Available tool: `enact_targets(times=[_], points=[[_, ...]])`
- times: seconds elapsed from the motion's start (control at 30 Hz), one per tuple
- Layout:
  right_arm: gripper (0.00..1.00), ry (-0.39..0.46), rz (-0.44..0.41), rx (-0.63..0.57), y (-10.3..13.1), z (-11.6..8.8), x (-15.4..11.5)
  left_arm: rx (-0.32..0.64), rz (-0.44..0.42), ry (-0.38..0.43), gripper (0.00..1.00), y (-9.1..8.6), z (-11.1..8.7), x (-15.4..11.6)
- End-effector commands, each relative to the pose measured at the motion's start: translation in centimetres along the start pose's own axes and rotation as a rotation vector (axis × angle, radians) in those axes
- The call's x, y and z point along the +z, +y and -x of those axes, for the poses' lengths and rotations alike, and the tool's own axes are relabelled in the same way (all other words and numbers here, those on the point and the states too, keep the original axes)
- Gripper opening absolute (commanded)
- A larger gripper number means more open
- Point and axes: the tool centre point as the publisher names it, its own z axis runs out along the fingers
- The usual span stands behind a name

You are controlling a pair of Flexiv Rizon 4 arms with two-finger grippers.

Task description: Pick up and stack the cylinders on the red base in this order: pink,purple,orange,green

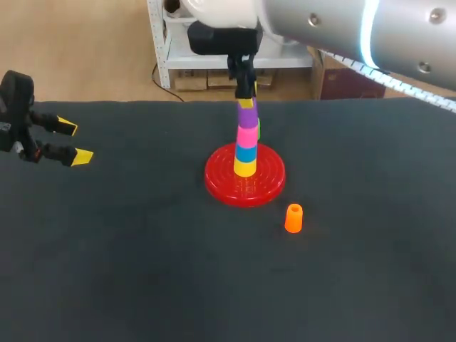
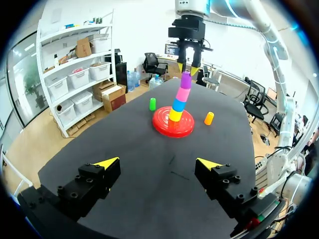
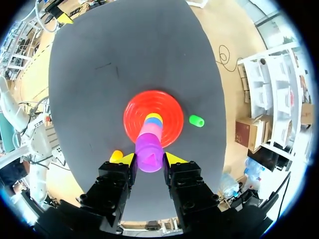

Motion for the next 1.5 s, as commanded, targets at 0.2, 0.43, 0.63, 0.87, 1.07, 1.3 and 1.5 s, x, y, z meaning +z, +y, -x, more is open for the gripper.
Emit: enact_targets(times=[0.2, 0.43, 0.63, 0.87, 1.07, 1.3, 1.5], points=[[0.00, -0.108, -0.082, 0.040, 1.7, -0.6, 2.6, 0.003, -0.001, -0.004, 1.00, 0.1, -0.2, 0.1], [0.00, -0.146, -0.090, 0.073, 1.2, 0.0, 3.1, 0.003, -0.001, -0.004, 1.00, 0.1, -0.2, 0.1], [0.00, -0.130, -0.057, 0.043, 0.8, 0.9, 3.4, 0.003, -0.001, -0.004, 1.00, 0.1, -0.2, 0.1], [0.00, -0.129, 0.011, 0.023, 0.7, 1.3, 4.6, 0.003, -0.001, -0.004, 1.00, 0.1, -0.2, 0.1], [0.24, -0.165, 0.017, -0.039, 0.8, 1.4, 4.0, 0.003, -0.001, -0.004, 1.00, 0.1, -0.2, 0.1], [1.00, -0.209, -0.056, -0.049, 1.6, 0.2, 1.6, 0.003, -0.001, -0.004, 1.00, 0.1, -0.2, 0.1], [1.00, -0.256, -0.112, -0.005, 3.4, -2.7, 0.1, 0.003, -0.001, -0.004, 1.00, 0.1, -0.2, 0.1]])
